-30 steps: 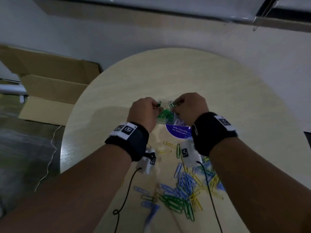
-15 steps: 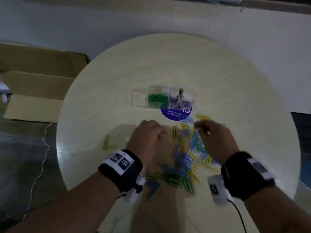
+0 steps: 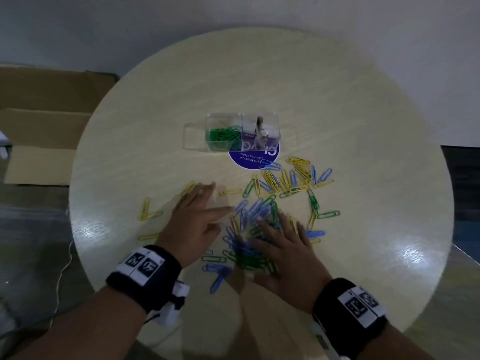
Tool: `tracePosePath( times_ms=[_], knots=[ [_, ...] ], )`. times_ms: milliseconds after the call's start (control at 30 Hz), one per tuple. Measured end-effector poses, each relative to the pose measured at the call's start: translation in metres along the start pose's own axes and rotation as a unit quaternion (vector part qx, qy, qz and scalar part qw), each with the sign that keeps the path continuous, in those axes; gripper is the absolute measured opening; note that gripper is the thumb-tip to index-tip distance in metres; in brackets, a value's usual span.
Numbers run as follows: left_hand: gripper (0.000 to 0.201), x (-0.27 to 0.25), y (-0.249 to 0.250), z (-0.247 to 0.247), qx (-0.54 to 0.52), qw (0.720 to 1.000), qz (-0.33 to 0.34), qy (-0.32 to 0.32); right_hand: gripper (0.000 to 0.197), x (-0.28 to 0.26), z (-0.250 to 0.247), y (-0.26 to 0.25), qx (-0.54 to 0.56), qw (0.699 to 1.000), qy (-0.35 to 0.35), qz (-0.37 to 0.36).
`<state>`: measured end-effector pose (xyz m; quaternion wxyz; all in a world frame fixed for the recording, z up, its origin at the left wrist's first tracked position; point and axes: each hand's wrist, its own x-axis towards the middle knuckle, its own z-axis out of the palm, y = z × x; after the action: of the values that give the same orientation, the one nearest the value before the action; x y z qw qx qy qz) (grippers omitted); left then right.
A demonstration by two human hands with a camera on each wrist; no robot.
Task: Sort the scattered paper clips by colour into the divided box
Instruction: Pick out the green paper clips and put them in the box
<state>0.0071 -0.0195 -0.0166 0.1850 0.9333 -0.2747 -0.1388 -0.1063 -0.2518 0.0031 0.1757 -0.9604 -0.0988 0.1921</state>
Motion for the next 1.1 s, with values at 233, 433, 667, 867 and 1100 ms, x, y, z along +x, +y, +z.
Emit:
tracePosePath(
  times_ms=[233, 433, 667, 867, 1100],
  knots=[
    [0.036, 0.001, 0.045, 0.001, 0.018, 0.995, 0.059, 0.076, 0.062, 0.000, -0.014, 0.065, 0.043, 0.974, 0.171, 0.140],
    [0.057, 0.007, 0.065, 0.034, 0.093, 0.989, 0.096, -0.058, 0.088, 0.007, -0.007, 0.062, -0.019, 0.987, 0.073, 0.142],
    [0.065, -0.034, 0.031, 0.017, 0.080, 0.992, 0.008, -0.097, 0.081, -0.011, 0.003, 0.034, 0.004, 0.997, 0.058, 0.056],
    [0.051, 0.001, 0.053, 0.021, 0.057, 0.991, 0.120, -0.029, 0.038, -0.002, -0.013, 0.065, 0.067, 0.965, 0.240, 0.078],
    [0.035, -0.001, 0.046, 0.019, 0.004, 0.997, 0.077, -0.011, 0.065, 0.044, -0.023, 0.090, -0.015, 0.995, 0.084, 0.055]
  ],
)
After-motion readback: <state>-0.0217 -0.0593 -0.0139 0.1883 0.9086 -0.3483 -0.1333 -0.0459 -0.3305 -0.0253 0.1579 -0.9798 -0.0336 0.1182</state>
